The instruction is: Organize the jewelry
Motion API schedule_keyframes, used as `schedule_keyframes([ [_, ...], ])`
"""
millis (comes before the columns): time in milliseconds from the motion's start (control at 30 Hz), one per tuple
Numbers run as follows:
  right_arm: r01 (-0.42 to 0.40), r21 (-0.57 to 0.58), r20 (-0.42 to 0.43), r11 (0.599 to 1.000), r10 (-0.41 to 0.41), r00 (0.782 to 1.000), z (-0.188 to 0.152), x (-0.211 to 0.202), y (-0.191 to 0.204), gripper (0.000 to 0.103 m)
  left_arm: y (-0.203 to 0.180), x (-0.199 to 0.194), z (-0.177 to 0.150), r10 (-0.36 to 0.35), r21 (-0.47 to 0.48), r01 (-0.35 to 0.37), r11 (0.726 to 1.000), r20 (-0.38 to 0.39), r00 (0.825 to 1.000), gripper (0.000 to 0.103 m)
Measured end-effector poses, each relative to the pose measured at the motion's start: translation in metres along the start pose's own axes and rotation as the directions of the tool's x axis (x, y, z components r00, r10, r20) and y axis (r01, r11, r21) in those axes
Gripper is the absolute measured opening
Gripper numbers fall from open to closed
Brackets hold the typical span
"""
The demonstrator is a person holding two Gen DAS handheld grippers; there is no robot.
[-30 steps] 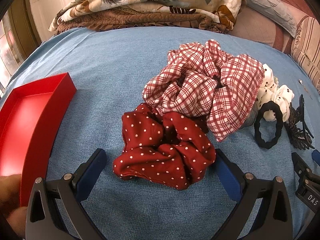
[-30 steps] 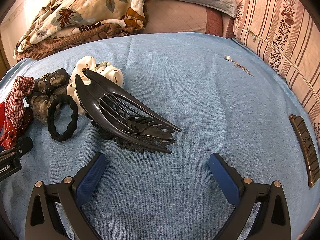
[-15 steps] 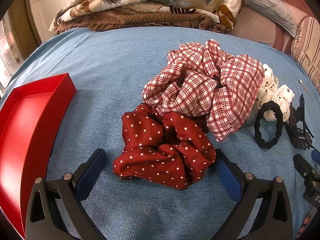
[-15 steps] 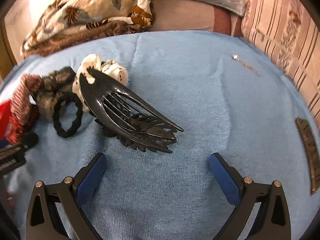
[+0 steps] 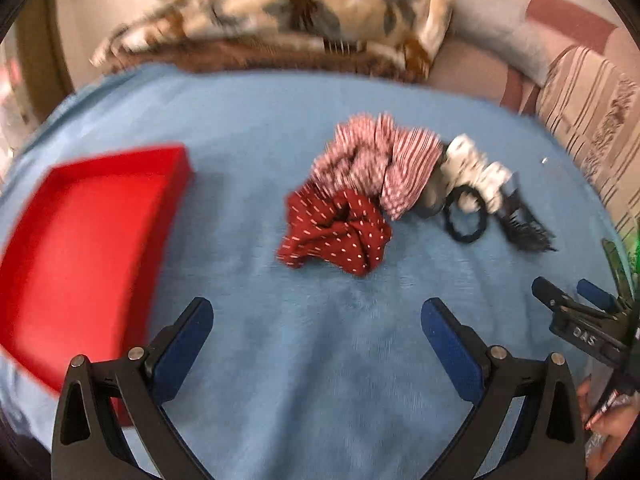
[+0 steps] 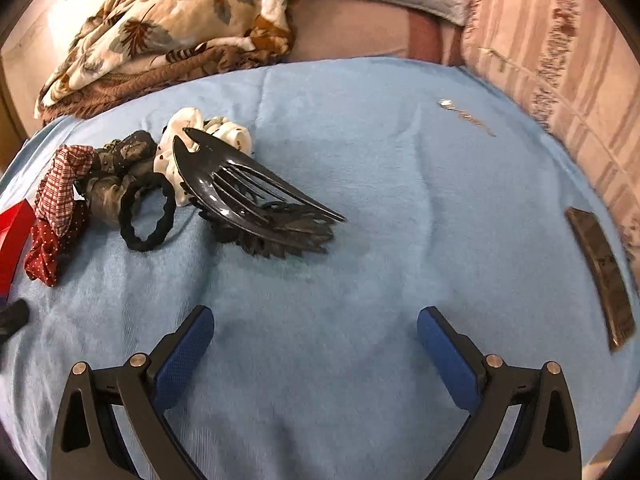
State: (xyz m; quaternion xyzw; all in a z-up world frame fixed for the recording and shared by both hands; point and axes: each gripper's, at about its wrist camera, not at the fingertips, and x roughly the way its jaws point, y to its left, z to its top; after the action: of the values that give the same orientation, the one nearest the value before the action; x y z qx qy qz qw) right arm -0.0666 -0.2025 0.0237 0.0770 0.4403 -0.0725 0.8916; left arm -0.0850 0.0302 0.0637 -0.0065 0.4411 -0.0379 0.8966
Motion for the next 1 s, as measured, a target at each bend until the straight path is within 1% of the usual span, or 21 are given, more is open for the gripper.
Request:
schedule_keyframes([
  [67,0.015,0.024,0.044,1.000,-0.016,0.999,-0.003,-0.017,-0.004,0.103,0.005,-0.024,-0.006,0.029,-0.006,-0.029,1.000,0.056,0.998,0.103],
  [133,0.021,0.040,0.110,0.999,-0.025,0.994,-0.006,-0.039,-0.006,0.103,0.011,-0.044,-0.012,0.052,-0.023,-0.050,0.998,0.097,0.994,0.103],
  [200,0.049,0.037,0.200,0.998,-0.056,0.978,-0.013,-0.069,-0.002,0.103,0.016,-0.063,-0.016,0.048,-0.038,-0.043,0.998,0.137,0.989,0.103],
  [233,0.060,0.034,0.232,0.998,-0.066,0.971,-0.016,-0.079,0.000,0.103,0.017,-0.070,-0.016,0.047,-0.037,-0.042,0.998,0.154,0.987,0.103],
  [300,0.085,0.038,0.313,0.996,-0.093,0.945,-0.024,-0.107,0.005,0.103,0.015,-0.087,-0.021,0.060,-0.024,-0.056,0.998,0.207,0.977,0.103],
  [367,0.086,0.042,0.366,0.995,-0.095,0.926,-0.027,-0.127,0.010,0.103,0.012,-0.100,-0.020,0.056,-0.014,-0.054,0.998,0.237,0.970,0.103],
  [433,0.096,0.040,0.401,0.995,-0.104,0.910,-0.027,-0.145,0.015,0.103,0.007,-0.112,-0.021,0.030,0.004,-0.032,0.999,0.262,0.965,0.103],
  [467,0.111,0.037,0.417,0.993,-0.116,0.901,-0.028,-0.153,0.017,0.103,0.005,-0.119,-0.022,0.028,0.012,-0.033,0.999,0.283,0.959,0.103],
  [567,0.154,0.037,0.459,0.987,-0.154,0.875,-0.029,-0.176,0.022,0.103,-0.001,-0.139,-0.026,0.072,0.033,-0.089,0.995,0.347,0.935,0.103],
  [633,0.169,0.038,0.479,0.985,-0.167,0.862,-0.030,-0.186,0.024,0.103,-0.002,-0.151,-0.028,0.071,0.037,-0.092,0.995,0.382,0.922,0.103],
  [700,0.143,0.032,0.512,0.989,-0.139,0.848,-0.033,-0.199,0.025,0.103,0.000,-0.160,-0.030,0.057,0.027,-0.073,0.997,0.401,0.914,0.103],
  [767,0.137,0.040,0.540,0.990,-0.137,0.831,-0.039,-0.208,0.027,0.103,0.004,-0.168,-0.033,0.048,0.016,-0.060,0.998,0.413,0.910,0.103],
  [800,0.109,0.034,0.556,0.993,-0.110,0.824,-0.042,-0.210,0.028,0.103,0.005,-0.171,-0.034,0.056,0.009,-0.066,0.998,0.418,0.907,0.103],
  [833,0.084,0.025,0.557,0.996,-0.083,0.826,-0.044,-0.209,0.028,0.103,0.006,-0.172,-0.035,0.063,0.003,-0.071,0.997,0.425,0.903,0.103],
  [867,0.047,0.014,0.529,0.999,-0.047,0.847,-0.045,-0.204,0.029,0.103,0.007,-0.174,-0.036,0.071,-0.001,-0.078,0.997,0.433,0.899,0.103],
  [900,0.032,0.011,0.493,0.999,-0.033,0.869,-0.045,-0.198,0.030,0.103,0.009,-0.175,-0.038,0.080,-0.006,-0.087,0.996,0.442,0.894,0.103],
  [933,0.014,0.011,0.439,1.000,-0.017,0.898,-0.045,-0.190,0.031,0.103,0.010,-0.176,-0.040,0.084,-0.009,-0.090,0.996,0.444,0.892,0.103],
  [967,0.001,0.010,0.418,1.000,-0.005,0.909,-0.046,-0.186,0.031,0.103,0.011,-0.176,-0.042,0.087,-0.011,-0.092,0.996,0.444,0.892,0.103],
  [1000,-0.006,0.012,0.407,1.000,0.001,0.914,-0.048,-0.183,0.031,0.103,0.012,-0.176,-0.043,0.091,-0.014,-0.094,0.995,0.440,0.893,0.103],
])
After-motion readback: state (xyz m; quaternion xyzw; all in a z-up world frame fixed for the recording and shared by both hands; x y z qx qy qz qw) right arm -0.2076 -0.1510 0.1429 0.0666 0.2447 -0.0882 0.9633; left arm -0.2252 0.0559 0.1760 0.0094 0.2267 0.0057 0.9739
